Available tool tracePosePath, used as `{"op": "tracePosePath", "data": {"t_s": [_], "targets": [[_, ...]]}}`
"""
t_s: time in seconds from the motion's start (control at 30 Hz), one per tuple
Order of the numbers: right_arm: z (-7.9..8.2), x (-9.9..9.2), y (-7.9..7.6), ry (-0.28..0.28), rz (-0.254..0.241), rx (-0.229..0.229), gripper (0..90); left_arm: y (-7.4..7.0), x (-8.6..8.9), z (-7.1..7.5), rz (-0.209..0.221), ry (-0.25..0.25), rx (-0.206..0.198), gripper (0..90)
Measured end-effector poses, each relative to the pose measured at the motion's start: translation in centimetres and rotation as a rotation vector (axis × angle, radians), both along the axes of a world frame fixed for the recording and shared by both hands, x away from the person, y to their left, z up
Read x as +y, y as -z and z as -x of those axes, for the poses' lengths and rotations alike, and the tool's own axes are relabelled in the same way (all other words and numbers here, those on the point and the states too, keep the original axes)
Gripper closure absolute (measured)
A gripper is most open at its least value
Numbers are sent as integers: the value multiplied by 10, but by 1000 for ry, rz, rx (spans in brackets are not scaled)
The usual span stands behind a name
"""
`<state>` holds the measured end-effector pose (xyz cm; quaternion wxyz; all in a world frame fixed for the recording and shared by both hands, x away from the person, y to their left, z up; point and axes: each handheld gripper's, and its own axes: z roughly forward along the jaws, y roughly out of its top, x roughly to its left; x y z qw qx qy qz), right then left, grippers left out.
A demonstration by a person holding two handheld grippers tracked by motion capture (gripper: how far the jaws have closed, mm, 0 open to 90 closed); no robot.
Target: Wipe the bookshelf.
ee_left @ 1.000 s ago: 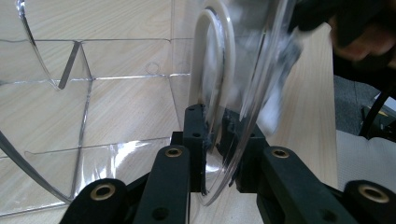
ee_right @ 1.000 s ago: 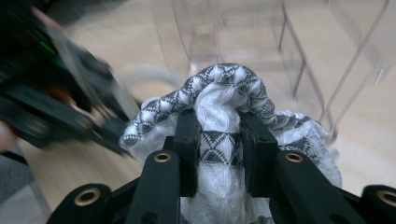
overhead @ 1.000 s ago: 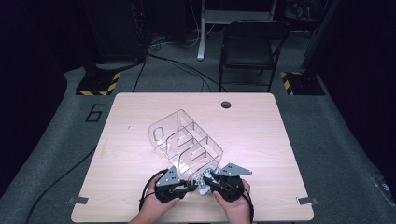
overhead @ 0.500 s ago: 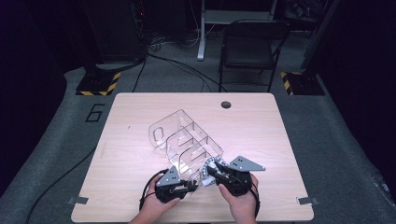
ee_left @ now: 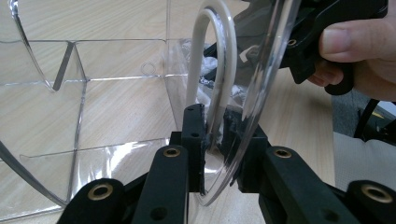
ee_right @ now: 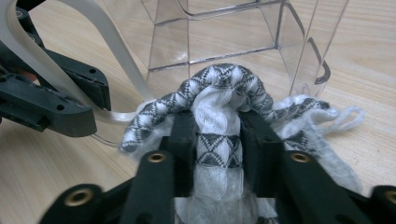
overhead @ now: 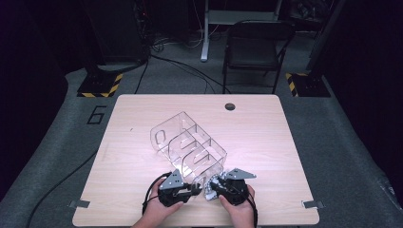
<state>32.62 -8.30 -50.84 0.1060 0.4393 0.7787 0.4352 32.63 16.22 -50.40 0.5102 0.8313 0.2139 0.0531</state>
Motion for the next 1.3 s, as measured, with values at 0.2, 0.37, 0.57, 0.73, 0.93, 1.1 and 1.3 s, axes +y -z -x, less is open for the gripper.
{"op": "tracePosePath", "data": {"t_s": [0.2,0.37,0.57,0.73,0.93,1.1,1.3], "targets": [[9,-1,-5,4,4,-17,384,0,1,0,4,1,6,770],[20,4,0,-6,89,-60,266,0,1,0,2,4,0,768],[24,6,9,42,150,-76,181,1,1,-1,5,6,4,767],[21,3,13,94,191,-106,124,1,1,-1,4,6,2,767],[18,4,18,109,225,-95,83,1,1,0,3,6,2,767],[16,5,20,112,207,-73,61,1,1,0,3,-1,-7,768],[14,5,20,97,223,-65,88,1,1,0,6,3,10,768]]}}
